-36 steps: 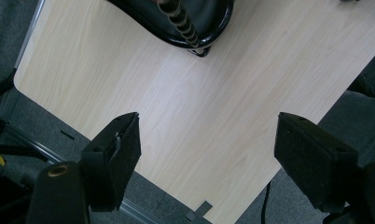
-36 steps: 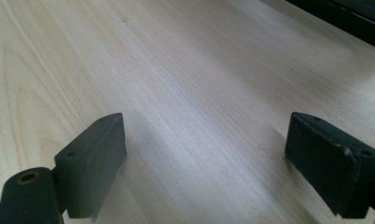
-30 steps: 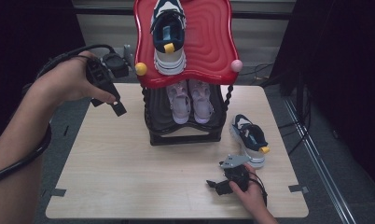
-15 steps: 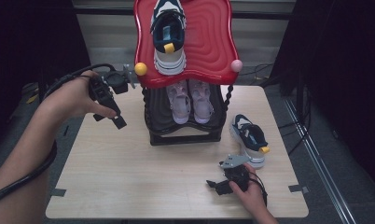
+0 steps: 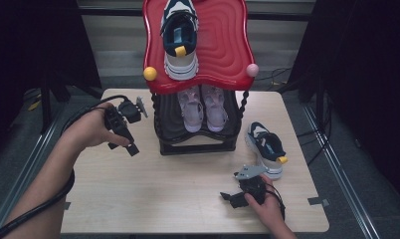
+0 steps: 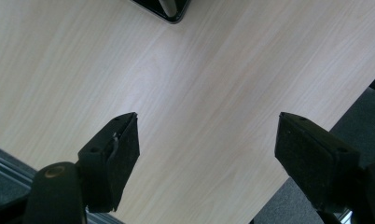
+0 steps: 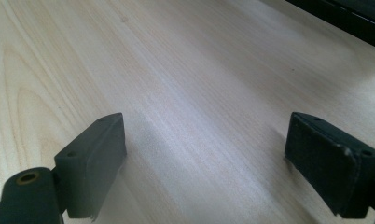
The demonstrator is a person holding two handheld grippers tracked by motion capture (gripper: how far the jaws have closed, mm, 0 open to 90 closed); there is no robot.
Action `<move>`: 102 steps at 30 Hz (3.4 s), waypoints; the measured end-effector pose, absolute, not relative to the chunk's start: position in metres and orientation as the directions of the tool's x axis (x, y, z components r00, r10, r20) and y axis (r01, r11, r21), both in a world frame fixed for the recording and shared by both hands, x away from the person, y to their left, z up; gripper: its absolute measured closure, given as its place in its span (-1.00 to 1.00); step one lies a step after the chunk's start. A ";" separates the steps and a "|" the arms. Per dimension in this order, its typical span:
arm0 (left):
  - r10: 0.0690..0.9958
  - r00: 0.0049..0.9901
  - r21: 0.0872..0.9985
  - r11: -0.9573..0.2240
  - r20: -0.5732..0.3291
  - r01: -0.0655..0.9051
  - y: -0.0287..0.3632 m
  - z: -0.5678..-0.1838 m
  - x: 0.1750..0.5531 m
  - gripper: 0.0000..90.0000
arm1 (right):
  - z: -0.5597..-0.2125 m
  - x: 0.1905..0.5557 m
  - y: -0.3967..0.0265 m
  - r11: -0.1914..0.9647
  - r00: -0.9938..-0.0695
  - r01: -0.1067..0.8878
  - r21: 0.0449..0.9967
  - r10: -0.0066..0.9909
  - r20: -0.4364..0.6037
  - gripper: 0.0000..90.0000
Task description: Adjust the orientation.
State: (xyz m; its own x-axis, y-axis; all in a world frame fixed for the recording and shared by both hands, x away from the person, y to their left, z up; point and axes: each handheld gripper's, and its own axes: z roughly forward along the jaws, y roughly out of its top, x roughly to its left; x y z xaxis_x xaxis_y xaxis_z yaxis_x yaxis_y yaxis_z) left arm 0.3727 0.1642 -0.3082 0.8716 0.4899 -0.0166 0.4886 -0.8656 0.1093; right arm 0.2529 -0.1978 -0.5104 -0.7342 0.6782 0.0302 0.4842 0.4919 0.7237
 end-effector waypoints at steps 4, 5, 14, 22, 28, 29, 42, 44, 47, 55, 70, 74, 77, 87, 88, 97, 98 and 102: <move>0.469 0.883 0.094 -0.878 -0.018 0.469 0.165 -0.320 0.375 -0.51 | -0.510 0.253 -0.198 0.492 -0.734 0.484 0.724 0.678 0.030 -0.74; 0.476 0.879 0.103 -0.874 -0.015 0.475 0.166 -0.324 0.375 -0.51 | -0.510 0.253 -0.198 0.492 -0.734 0.484 0.724 0.678 0.030 -0.74; 0.513 0.857 0.120 -0.849 -0.040 0.514 0.164 -0.356 0.377 -0.50 | -0.511 0.253 -0.198 0.492 -0.734 0.483 0.724 0.678 0.029 -0.74; 0.525 0.851 0.143 -0.841 -0.019 0.522 0.156 -0.385 0.377 -0.50 | -0.510 0.253 -0.198 0.491 -0.733 0.487 0.723 0.679 0.033 -0.74; 0.548 0.837 0.173 -0.822 -0.018 0.542 0.153 -0.401 0.377 -0.50 | -0.510 0.253 -0.198 0.493 -0.735 0.486 0.722 0.678 0.031 -0.73; 0.542 0.840 0.176 -0.826 -0.015 0.536 0.153 -0.403 0.378 -0.50 | -0.510 0.253 -0.198 0.493 -0.735 0.486 0.722 0.678 0.031 -0.74; 0.587 0.810 0.262 -0.782 0.005 0.565 0.151 -0.435 0.371 -0.50 | -0.510 0.253 -0.198 0.494 -0.735 0.485 0.722 0.677 0.031 -0.74; 0.592 0.806 0.291 -0.772 0.007 0.565 0.151 -0.441 0.369 -0.49 | -0.510 0.253 -0.198 0.494 -0.735 0.485 0.722 0.677 0.031 -0.74; 0.612 0.791 0.336 -0.747 0.011 0.573 0.153 -0.449 0.366 -0.49 | -0.510 0.253 -0.198 0.493 -0.735 0.485 0.722 0.678 0.031 -0.74; 0.640 0.768 0.424 -0.704 0.029 0.570 0.156 -0.463 0.357 -0.49 | -0.510 0.253 -0.198 0.494 -0.735 0.486 0.722 0.678 0.031 -0.74; 0.695 0.718 0.503 -0.614 -0.022 0.609 0.168 -0.487 0.348 -0.57 | -0.510 0.253 -0.198 0.498 -0.736 0.484 0.720 0.677 0.027 -0.75; 0.712 0.702 0.544 -0.579 -0.027 0.608 0.171 -0.492 0.344 -0.66 | -0.510 0.253 -0.198 0.496 -0.733 0.488 0.718 0.679 0.030 -0.75; 0.716 0.698 0.570 -0.566 -0.018 0.596 0.173 -0.494 0.342 -0.69 | -0.510 0.252 -0.199 0.496 -0.733 0.486 0.720 0.679 0.027 -0.75; 0.731 0.682 0.635 -0.520 -0.014 0.571 0.177 -0.501 0.335 -0.78 | -0.510 0.252 -0.199 0.495 -0.736 0.485 0.721 0.677 0.031 -0.75; 0.729 0.685 0.643 -0.519 -0.011 0.563 0.178 -0.502 0.335 -0.80 | -0.510 0.252 -0.200 0.495 -0.736 0.486 0.721 0.676 0.031 -0.74; 0.732 0.681 0.711 -0.468 -0.023 0.526 0.183 -0.510 0.329 -0.84 | -0.508 0.252 -0.205 0.490 -0.741 0.491 0.721 0.669 0.050 -0.65; 0.731 0.683 0.712 -0.468 -0.021 0.523 0.183 -0.510 0.329 -0.84 | -0.507 0.253 -0.206 0.496 -0.739 0.495 0.713 0.672 0.046 -0.65; 0.730 0.683 0.712 -0.468 -0.021 0.523 0.183 -0.510 0.329 -0.84 | -0.498 0.254 -0.208 0.507 -0.746 0.489 0.710 0.664 0.040 -0.62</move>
